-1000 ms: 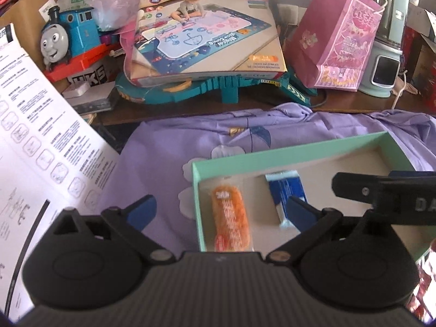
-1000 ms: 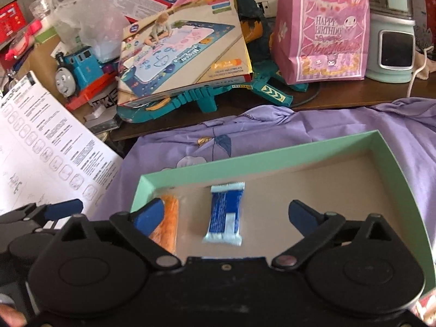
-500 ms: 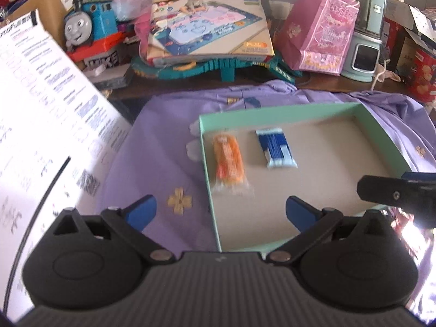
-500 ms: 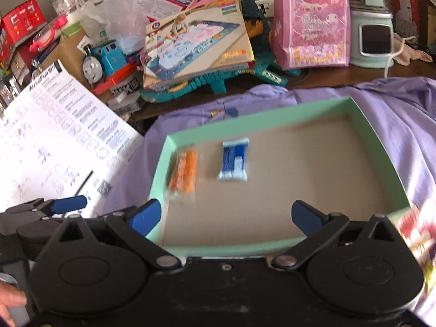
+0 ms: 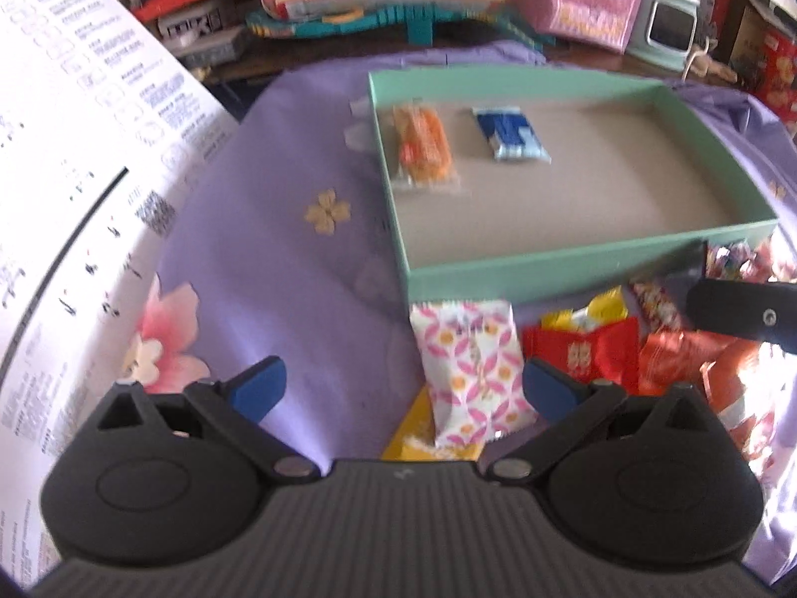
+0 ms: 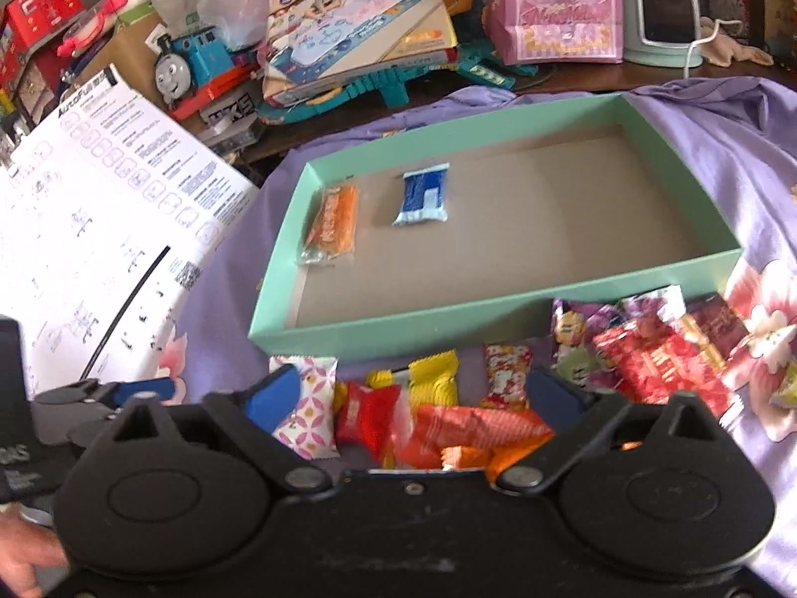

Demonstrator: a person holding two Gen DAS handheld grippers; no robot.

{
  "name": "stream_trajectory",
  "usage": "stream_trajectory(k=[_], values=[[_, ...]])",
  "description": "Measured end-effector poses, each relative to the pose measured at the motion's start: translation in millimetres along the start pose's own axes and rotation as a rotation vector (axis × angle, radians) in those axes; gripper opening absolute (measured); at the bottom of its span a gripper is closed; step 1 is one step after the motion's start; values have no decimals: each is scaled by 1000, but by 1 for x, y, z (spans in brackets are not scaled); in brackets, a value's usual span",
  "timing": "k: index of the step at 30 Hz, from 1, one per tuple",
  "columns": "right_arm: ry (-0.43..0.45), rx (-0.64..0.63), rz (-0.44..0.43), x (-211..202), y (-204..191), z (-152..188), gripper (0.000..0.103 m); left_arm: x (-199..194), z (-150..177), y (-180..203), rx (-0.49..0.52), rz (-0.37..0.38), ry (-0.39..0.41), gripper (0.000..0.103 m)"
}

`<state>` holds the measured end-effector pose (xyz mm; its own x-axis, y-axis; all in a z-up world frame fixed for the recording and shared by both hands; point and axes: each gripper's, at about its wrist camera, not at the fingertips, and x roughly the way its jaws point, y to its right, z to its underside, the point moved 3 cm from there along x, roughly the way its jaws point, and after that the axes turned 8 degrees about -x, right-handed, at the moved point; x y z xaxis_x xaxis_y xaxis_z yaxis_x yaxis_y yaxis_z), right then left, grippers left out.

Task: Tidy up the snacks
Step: 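Grasp the red candy with the right tool while the left tool grasps the pink WINSON packet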

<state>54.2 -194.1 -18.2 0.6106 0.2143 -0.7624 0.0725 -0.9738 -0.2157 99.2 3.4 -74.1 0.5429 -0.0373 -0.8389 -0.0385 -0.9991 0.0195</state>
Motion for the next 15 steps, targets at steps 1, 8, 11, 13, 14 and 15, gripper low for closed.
stream_trajectory(k=[1, 8, 11, 13, 14, 15], values=[[-3, 0, -1, 3, -2, 1, 85, 4, 2, 1, -3, 0, -6, 103], [-33, 0, 1, 22, -9, 4, 56, 26, 6, 10, -14, 27, -35, 101], [-48, -11, -3, 29, -12, 4, 49, 31, 5, 14, -14, 47, -35, 82], [-64, -20, -11, 34, -15, 4, 46, 35, 5, 14, -8, 66, -52, 65], [-71, -23, -16, 37, -16, 4, 45, 36, 5, 13, -12, 88, -59, 53], [-78, -26, -20, 39, -17, 4, 45, 35, 4, 11, -19, 114, -63, 48]])
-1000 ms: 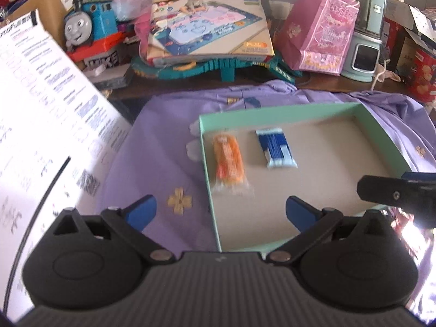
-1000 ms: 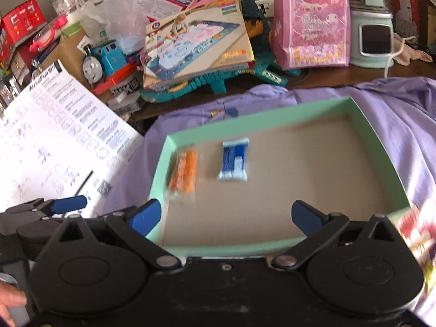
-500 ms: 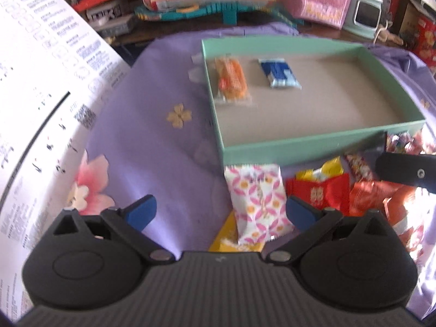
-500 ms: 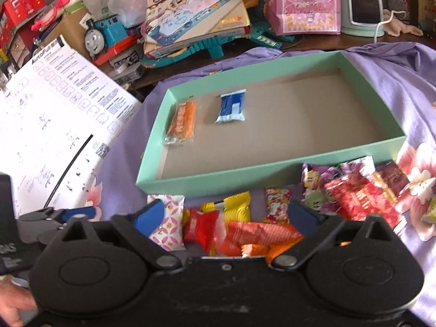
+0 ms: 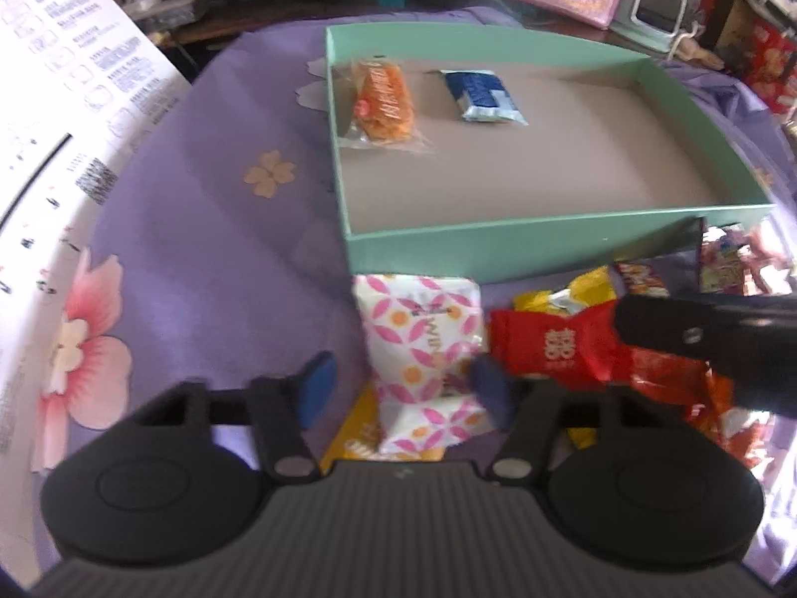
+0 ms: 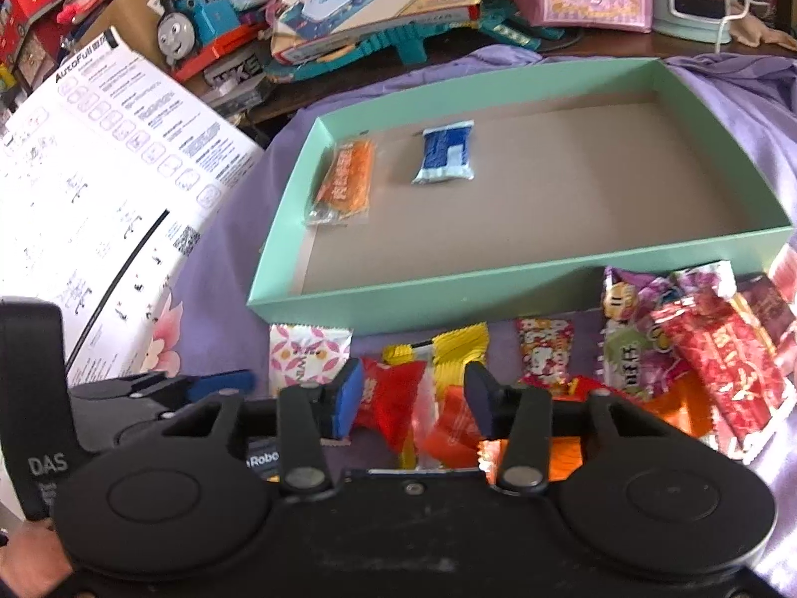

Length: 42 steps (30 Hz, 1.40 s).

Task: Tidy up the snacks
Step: 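Grasp the red candy with the right tool while the left tool grasps the pink WINSON packet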

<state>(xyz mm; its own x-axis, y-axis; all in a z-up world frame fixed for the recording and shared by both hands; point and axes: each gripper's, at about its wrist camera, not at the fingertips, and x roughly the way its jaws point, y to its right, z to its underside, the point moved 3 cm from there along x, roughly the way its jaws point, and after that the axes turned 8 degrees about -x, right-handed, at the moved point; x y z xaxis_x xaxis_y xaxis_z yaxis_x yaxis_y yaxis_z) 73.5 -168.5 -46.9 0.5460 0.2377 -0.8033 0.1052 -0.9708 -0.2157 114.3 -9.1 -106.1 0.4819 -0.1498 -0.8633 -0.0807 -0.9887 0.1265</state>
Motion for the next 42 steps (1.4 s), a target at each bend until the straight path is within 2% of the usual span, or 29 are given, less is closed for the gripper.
stream_trajectory(k=[1, 9, 12, 16, 19, 23, 25, 30, 36, 40, 42], values=[[-6, -5, -2, 2, -1, 0, 45, -1, 0, -2, -6, 19, -4, 43], [-61, -62, -26, 19, -16, -1, 45, -14, 3, -38, -67, 32, 8, 43], [-82, -73, -24, 28, -20, 0, 45, -14, 4, -47, -77, 36, 2, 43], [-80, -103, -5, 35, -27, 1, 45, -11, 5, -53, -79, 9, 8, 51], [-77, -162, 14, 35, -35, 0, 29, -8, 3, -54, -84, 6, 9, 55], [-86, -182, 3, 34, -43, 4, 28, -6, 3, -56, -93, 5, 6, 59], [-114, -161, -41, 35, -43, 5, 29, -6, 3, -60, -99, 3, 6, 59], [-134, -141, -55, 39, -41, 8, 37, -3, 5, -73, -81, -100, 3, 59], [-150, -141, -83, 47, -48, 12, 47, -7, 3, -77, -108, -57, -9, 58], [-153, -147, -86, 55, -52, 13, 65, -2, -2, -70, -47, -88, 0, 70], [-152, -160, -86, 57, -54, 13, 67, -2, -5, -71, -44, -76, -7, 70]])
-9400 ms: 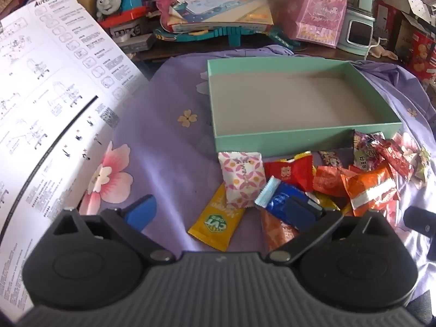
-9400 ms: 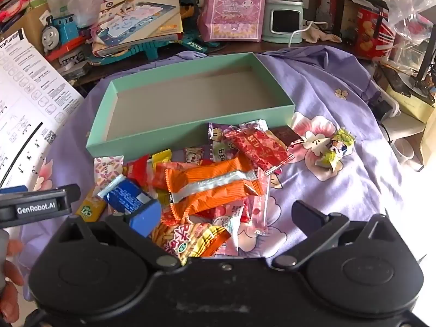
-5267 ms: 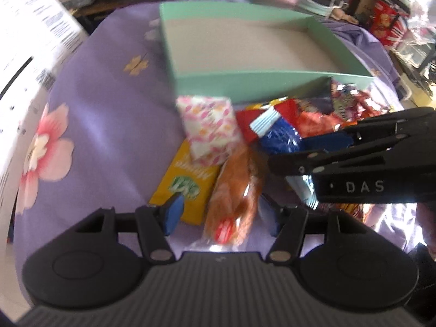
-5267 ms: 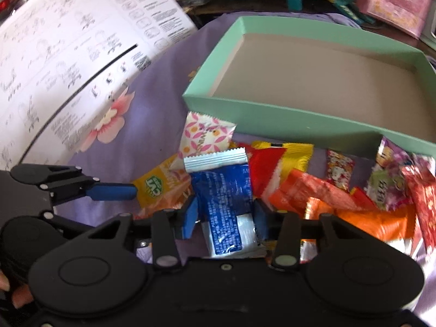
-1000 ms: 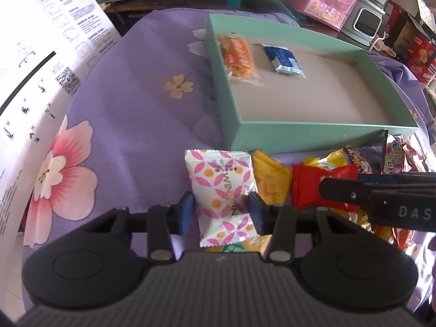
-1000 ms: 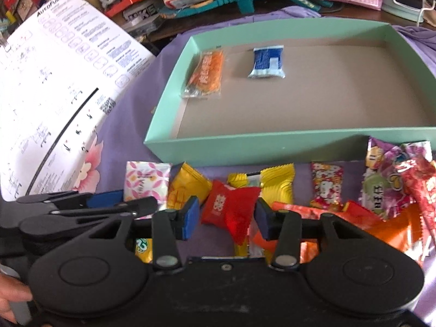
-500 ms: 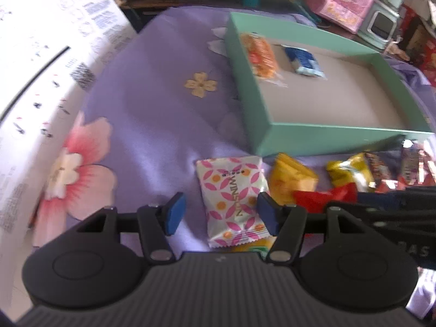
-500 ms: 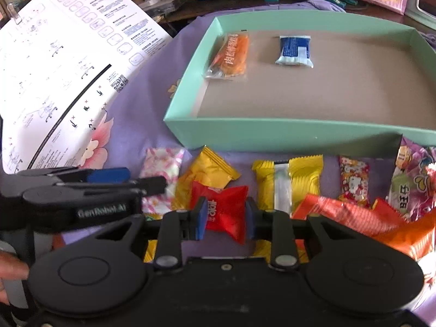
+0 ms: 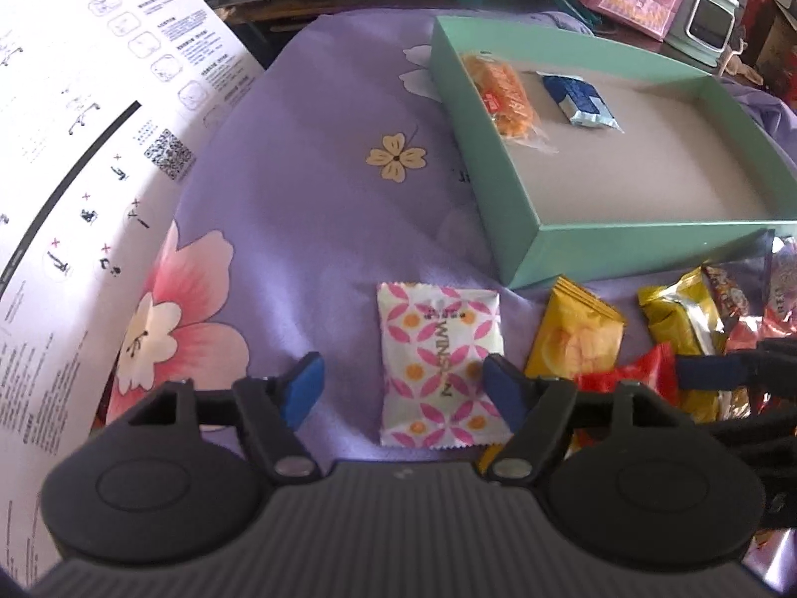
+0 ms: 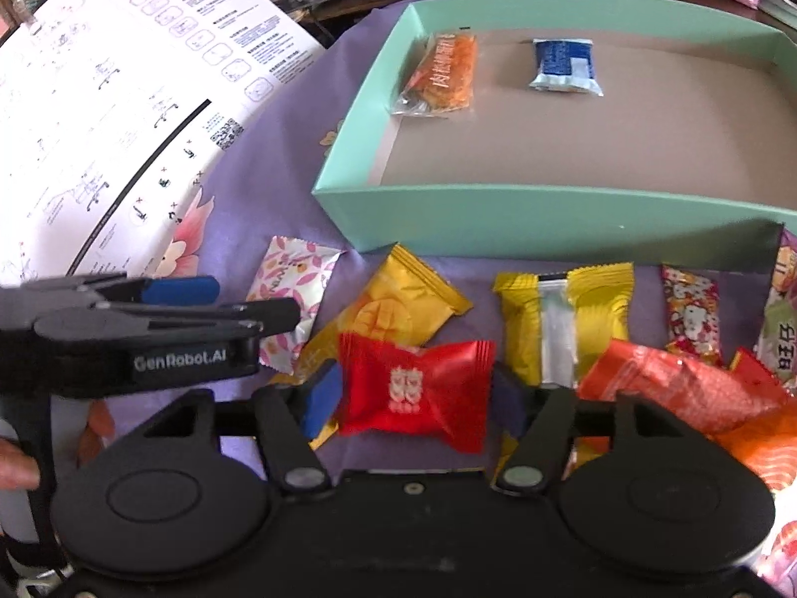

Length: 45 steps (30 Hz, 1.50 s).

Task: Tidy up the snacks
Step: 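Grasp the red candy with the right tool while the left tool grasps the pink WINSON packet, then lower both held snacks into the green box and open both tools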

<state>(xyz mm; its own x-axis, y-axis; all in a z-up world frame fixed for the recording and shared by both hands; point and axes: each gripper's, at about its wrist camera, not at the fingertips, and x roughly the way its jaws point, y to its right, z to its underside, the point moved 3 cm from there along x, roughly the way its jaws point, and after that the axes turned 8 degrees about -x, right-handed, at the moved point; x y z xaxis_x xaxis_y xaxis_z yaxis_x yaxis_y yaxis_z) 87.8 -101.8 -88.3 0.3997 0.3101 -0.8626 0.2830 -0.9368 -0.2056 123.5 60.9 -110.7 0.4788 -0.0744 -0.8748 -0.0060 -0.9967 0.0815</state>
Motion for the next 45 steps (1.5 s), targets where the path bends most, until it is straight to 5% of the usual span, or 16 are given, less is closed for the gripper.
stream_trajectory(k=[4, 10, 12, 14, 17, 26, 34, 45], values=[[23, -56, 29, 1, -6, 2, 59, -2, -5, -7, -52, 58, -29, 72], [29, -83, 39, -4, -4, 4, 42, 9, -2, 11, 13, 34, -39, 72], [26, -62, 40, -7, 2, 5, 42, 13, -2, 13, 25, 21, -32, 70], [25, -47, 40, -8, 8, 8, 42, 14, -2, 16, 60, -11, -18, 51], [19, -40, 26, -9, 10, 10, 45, 10, 4, 19, 108, -29, -4, 50], [22, -138, 53, -5, -10, 21, 70, 2, 11, 2, 37, -42, -14, 50], [27, -223, 99, -9, -20, 24, 50, -7, 16, 0, 21, -38, -12, 50], [99, -119, 61, -51, -9, 18, 49, -57, 0, 12, 18, 28, 91, 50]])
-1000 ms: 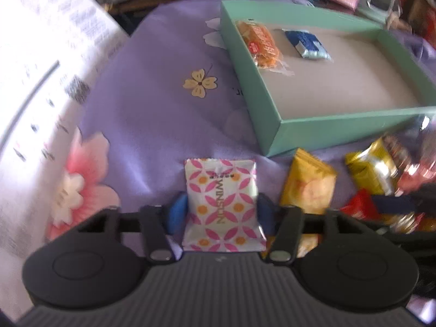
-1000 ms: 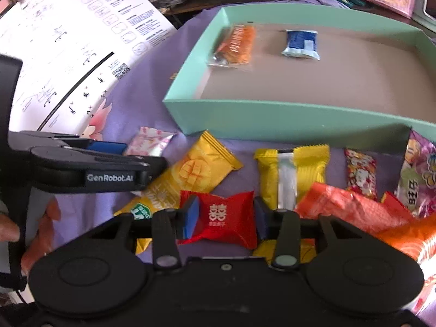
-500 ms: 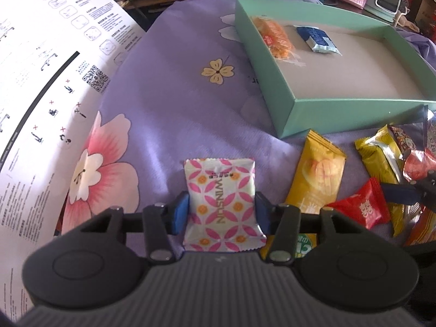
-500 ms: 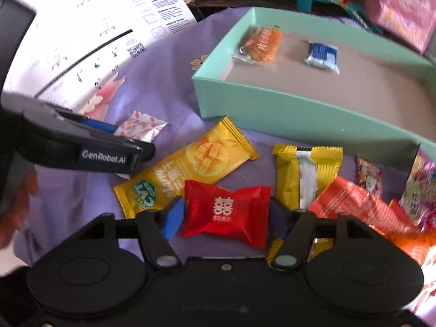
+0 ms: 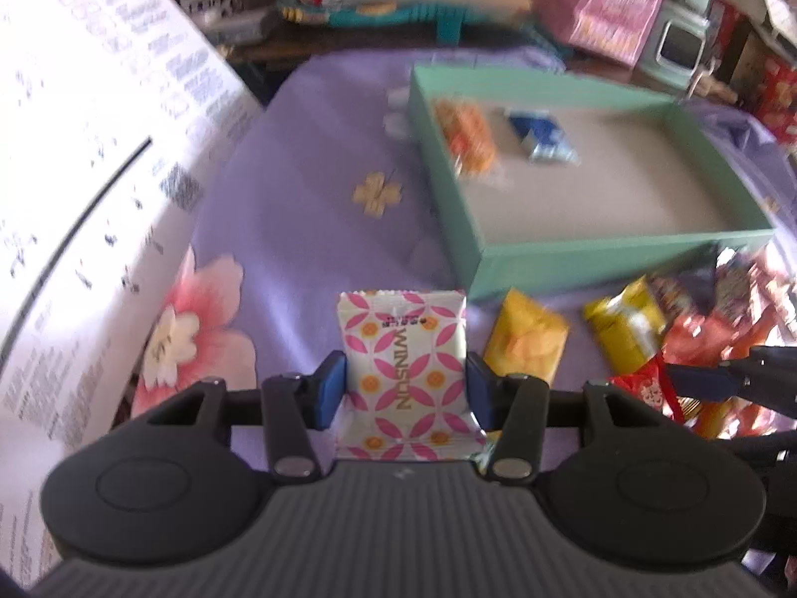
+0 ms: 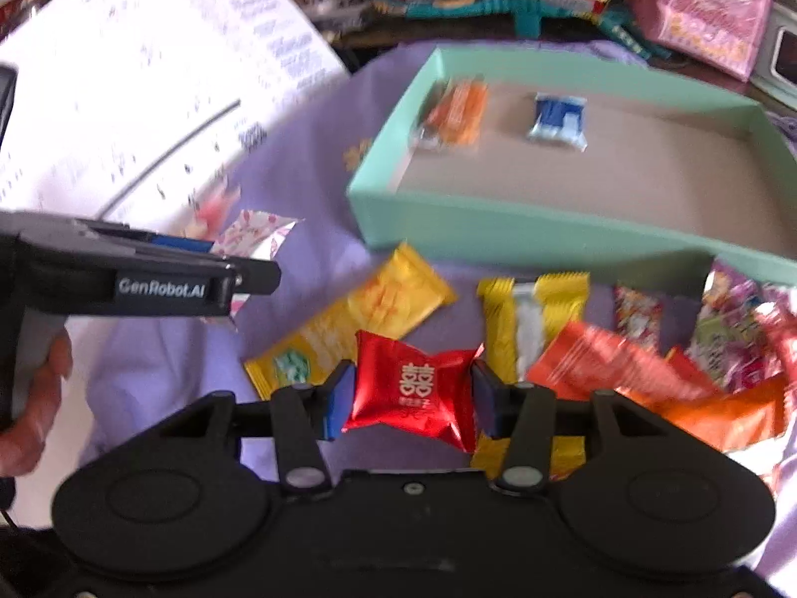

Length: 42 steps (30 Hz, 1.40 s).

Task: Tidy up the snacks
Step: 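Lower both held snacks into the green box and open both tools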

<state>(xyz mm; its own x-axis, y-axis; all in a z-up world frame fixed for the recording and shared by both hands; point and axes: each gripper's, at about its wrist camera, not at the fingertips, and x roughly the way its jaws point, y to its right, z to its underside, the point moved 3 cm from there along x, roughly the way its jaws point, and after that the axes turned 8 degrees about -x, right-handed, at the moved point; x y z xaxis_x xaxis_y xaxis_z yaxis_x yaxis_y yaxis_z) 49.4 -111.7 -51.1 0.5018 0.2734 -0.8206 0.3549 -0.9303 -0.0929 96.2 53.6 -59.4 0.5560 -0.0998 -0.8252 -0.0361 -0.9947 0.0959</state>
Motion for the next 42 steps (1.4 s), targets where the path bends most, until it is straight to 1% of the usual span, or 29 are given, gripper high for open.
stream_trajectory(k=[6, 9, 11, 13, 18, 24, 25, 27, 28, 29, 30, 31, 32, 35, 37, 40, 42], values=[[102, 77, 17, -30, 31, -37, 49, -22, -37, 23, 34, 46, 85, 50], [146, 133, 40, -39, 56, -60, 49, -21, -57, 40, 55, 59, 110, 50], [163, 161, 54, -39, 73, -73, 49, -13, -70, 53, 61, 69, 106, 50], [165, 202, 50, -35, 91, -86, 49, 1, -83, 63, 57, 76, 89, 50], [159, 288, 39, -12, 126, -111, 50, 37, -103, 79, 63, 62, 51, 50], [135, 325, 24, 22, 143, -127, 51, 60, -113, 87, 87, 38, 41, 50], [133, 327, 20, 27, 144, -129, 52, 62, -113, 87, 89, 34, 39, 50], [132, 335, 9, 36, 145, -133, 59, 66, -115, 87, 89, 28, 37, 51], [133, 341, 8, 38, 145, -134, 66, 68, -115, 86, 87, 26, 39, 60], [135, 350, 9, 40, 145, -135, 76, 68, -116, 85, 84, 21, 44, 75], [140, 359, 6, 41, 146, -137, 79, 67, -117, 84, 81, 14, 54, 82], [150, 366, 6, 41, 147, -137, 84, 66, -117, 83, 79, 5, 69, 93], [158, 368, 7, 40, 147, -138, 88, 64, -118, 82, 79, -6, 84, 97], [175, 363, 19, 31, 148, -137, 97, 60, -118, 80, 77, -30, 100, 101], [180, 359, 28, 23, 148, -133, 98, 57, -117, 78, 64, -29, 93, 102], [185, 363, 39, 10, 148, -123, 103, 51, -114, 77, 50, -22, 89, 103], [190, 368, 44, 1, 148, -116, 103, 46, -110, 78, 51, -16, 89, 103]])
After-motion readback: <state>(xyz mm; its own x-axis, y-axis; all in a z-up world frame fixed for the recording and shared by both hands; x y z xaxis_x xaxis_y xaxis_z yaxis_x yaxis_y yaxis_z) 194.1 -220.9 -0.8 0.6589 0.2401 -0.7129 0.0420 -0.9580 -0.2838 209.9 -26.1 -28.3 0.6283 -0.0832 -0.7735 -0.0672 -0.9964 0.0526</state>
